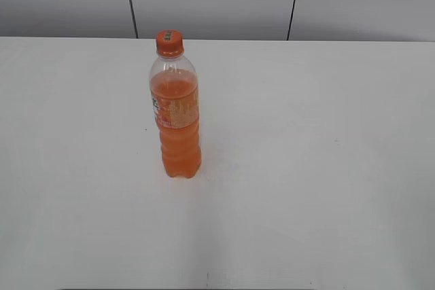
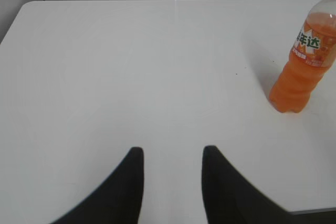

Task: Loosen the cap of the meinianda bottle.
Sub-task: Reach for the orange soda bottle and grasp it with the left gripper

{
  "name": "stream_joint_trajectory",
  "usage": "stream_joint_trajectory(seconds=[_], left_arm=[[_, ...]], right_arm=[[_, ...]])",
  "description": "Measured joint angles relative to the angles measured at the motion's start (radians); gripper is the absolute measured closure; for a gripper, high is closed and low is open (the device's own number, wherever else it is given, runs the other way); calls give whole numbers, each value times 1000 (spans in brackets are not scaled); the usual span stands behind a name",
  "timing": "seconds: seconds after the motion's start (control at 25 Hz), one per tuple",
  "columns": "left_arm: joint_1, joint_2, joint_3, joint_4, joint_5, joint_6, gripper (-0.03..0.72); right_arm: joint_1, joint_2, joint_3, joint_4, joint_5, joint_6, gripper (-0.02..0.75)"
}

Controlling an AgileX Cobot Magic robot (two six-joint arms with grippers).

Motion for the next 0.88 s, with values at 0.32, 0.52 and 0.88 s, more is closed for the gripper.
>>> stream_joint_trajectory(seconds=[0.32, 0.52, 0.88], left_arm=[[0, 0, 0, 0, 0, 0, 447], [0, 0, 0, 0, 0, 0, 450], [0, 0, 0, 0, 0, 0, 450]], right_arm=[[0, 0, 0, 0, 0, 0, 164], [0, 0, 0, 0, 0, 0, 164], [0, 0, 0, 0, 0, 0, 164]])
